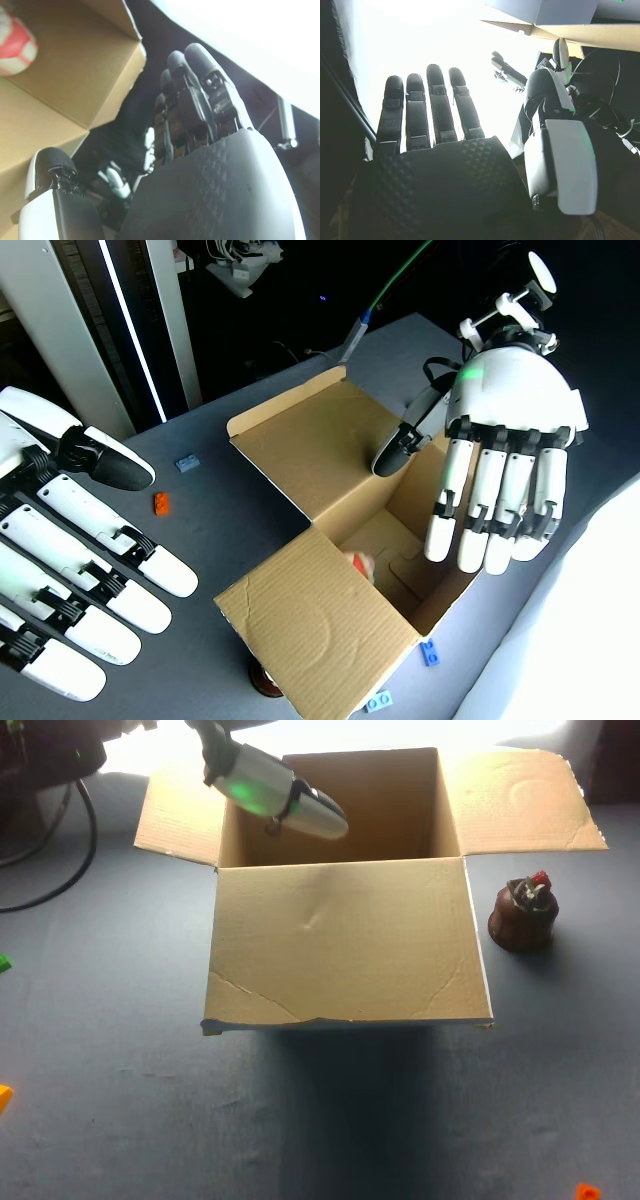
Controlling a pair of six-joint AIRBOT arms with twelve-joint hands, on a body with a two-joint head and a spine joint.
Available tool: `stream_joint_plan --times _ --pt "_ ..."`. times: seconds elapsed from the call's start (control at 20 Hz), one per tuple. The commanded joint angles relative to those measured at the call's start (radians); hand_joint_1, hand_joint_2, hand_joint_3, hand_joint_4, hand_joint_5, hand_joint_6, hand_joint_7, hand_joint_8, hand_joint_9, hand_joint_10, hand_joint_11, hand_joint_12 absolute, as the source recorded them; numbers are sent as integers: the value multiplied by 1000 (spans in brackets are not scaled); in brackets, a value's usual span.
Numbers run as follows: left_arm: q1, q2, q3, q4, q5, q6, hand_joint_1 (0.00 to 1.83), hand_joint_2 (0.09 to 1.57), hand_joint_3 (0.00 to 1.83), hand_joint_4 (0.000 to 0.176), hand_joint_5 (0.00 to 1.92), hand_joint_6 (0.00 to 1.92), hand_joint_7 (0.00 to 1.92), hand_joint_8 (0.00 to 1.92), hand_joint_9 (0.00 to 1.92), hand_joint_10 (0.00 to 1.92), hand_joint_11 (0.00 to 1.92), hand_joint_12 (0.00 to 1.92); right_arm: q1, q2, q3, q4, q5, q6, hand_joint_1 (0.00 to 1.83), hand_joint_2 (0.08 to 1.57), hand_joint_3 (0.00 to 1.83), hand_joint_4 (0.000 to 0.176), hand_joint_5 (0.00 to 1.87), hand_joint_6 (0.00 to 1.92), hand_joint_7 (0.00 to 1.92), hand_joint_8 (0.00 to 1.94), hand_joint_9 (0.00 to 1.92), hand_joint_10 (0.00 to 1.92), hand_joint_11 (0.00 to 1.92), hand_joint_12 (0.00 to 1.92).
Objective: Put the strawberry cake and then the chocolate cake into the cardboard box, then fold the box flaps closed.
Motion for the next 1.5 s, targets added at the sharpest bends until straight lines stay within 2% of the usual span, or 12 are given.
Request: stream_joint_plan --times 0.0,0.3,0.45,0.55,0.65,0.7,0.8,0.85,0.95,1.0,1.25,1.45 --pt "-21 6 8 -55 -42 -8 386 969 8 34 272 13 456 6 562 16 153 1146 6 11 4 -18 121 -1 117 1220 0 0 180 1 204 2 111 5 0 321" --pt "-74 21 44 57 4 -121 378 976 7 25 302 15 483 9 588 18 166 1145 0 12 6 -5 125 -9 103 1220 1 0 194 3 209 1 111 3 0 266" --pt "-89 46 45 115 48 -192 324 993 12 29 308 12 492 8 599 17 177 1144 -1 12 23 49 63 -8 88 1216 0 0 185 0 209 5 103 4 0 244" --pt "-99 69 38 122 112 -222 378 985 3 25 358 16 533 9 637 19 221 1106 -8 4 65 104 10 23 93 1218 0 0 173 5 172 1 56 1 0 14" --pt "-109 84 37 127 149 -247 371 995 6 22 363 15 535 8 637 17 227 1107 -11 -5 100 164 -28 31 95 1214 0 0 191 12 191 9 85 13 27 16" --pt "-119 93 37 170 172 -296 337 1011 11 13 379 18 552 12 643 17 234 1112 -16 -11 128 187 -65 64 96 1223 0 0 207 3 231 3 114 11 7 159" --pt "-129 106 32 249 202 -395 319 1012 10 19 401 25 566 15 654 20 243 1116 -29 -15 163 189 -133 146 106 1222 0 0 220 6 229 0 113 7 1 183" --pt "-132 114 25 276 219 -430 329 1033 9 14 425 20 585 10 664 15 231 1145 -38 -20 184 189 -166 199 129 1218 0 0 230 6 229 1 122 8 0 309" --pt "-136 137 -1 340 268 -521 384 1060 8 6 486 24 644 15 706 23 236 1174 -52 -47 235 188 -238 284 105 1219 0 0 222 2 238 5 135 13 0 327" --pt "-142 164 -30 425 312 -617 418 1084 13 0 523 30 679 20 731 30 250 1185 -99 -84 264 188 -219 300 95 1216 0 0 240 8 246 4 147 15 0 375" --pt "-155 216 -74 563 388 -781 471 1148 9 0 567 15 715 8 739 21 205 1260 -150 -171 306 184 -93 366 88 1216 0 0 234 2 255 1 174 20 0 520" --pt "-164 248 -98 572 457 -844 463 1163 9 0 585 16 739 13 757 26 229 1271 -149 -252 343 182 -94 396 69 1220 1 0 231 1 269 2 209 28 0 602"
